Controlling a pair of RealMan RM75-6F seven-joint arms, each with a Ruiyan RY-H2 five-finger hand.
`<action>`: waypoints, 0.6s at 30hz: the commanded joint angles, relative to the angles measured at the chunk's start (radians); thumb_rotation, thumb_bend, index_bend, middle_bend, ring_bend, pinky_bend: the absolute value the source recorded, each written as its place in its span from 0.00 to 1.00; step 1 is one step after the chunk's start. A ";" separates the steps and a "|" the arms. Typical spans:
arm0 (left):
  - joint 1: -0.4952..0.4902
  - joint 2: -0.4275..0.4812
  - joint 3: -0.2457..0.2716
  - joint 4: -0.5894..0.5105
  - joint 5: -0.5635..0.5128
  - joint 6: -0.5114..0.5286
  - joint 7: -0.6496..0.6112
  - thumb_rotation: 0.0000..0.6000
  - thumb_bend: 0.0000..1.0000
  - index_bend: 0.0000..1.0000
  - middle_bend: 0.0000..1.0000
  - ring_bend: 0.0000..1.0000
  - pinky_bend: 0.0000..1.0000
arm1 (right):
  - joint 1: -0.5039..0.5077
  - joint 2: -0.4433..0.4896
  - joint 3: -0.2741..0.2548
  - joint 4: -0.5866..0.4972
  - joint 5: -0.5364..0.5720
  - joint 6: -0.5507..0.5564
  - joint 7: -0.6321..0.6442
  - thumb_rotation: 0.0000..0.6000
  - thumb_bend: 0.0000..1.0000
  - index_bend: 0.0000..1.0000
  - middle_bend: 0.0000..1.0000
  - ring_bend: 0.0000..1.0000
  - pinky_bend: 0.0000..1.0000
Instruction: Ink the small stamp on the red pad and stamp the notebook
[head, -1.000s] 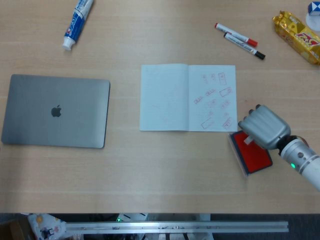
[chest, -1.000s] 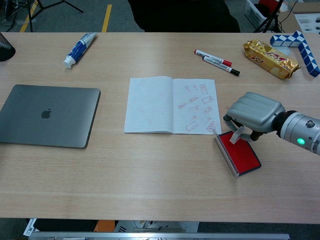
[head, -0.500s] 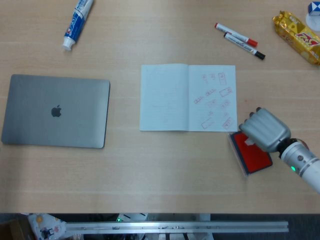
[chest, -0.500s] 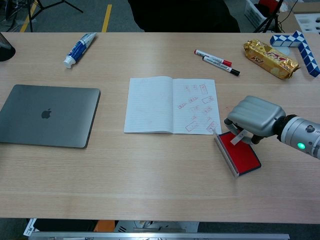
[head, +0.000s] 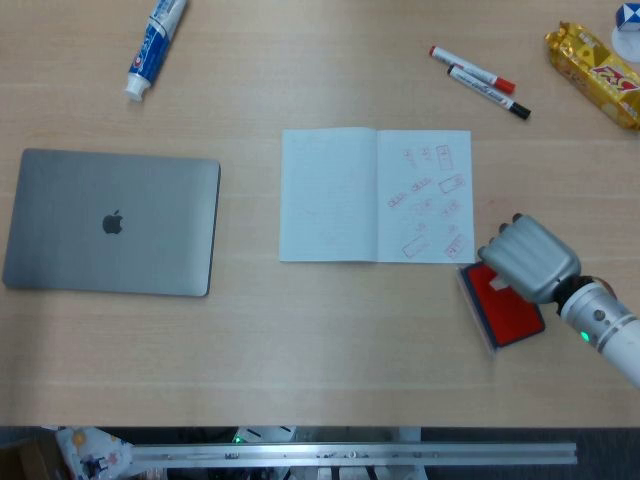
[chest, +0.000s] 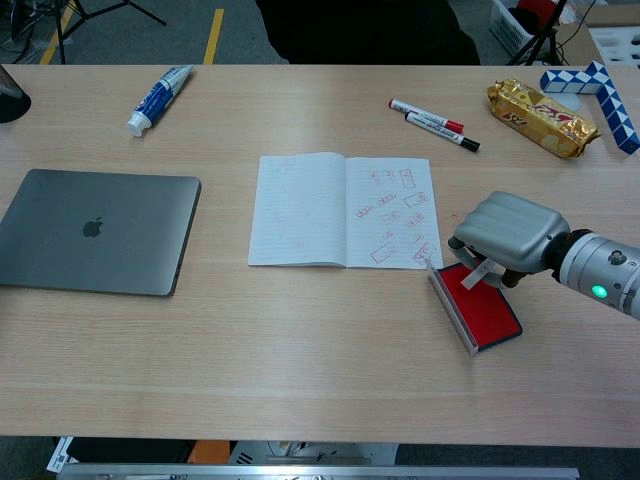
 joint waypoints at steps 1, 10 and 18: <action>0.000 0.000 0.000 0.001 0.000 0.000 0.000 1.00 0.24 0.16 0.11 0.25 0.23 | 0.000 0.000 -0.001 0.000 0.000 0.001 -0.002 1.00 0.54 0.77 0.63 0.49 0.47; -0.004 0.005 -0.002 -0.006 0.002 -0.004 0.002 1.00 0.24 0.15 0.11 0.25 0.23 | -0.005 0.057 0.022 -0.057 0.001 0.025 0.051 1.00 0.54 0.77 0.63 0.49 0.47; -0.007 0.018 -0.002 -0.031 0.014 0.002 0.010 1.00 0.24 0.15 0.11 0.25 0.23 | 0.010 0.155 0.091 -0.141 0.012 0.039 0.164 1.00 0.54 0.77 0.63 0.49 0.47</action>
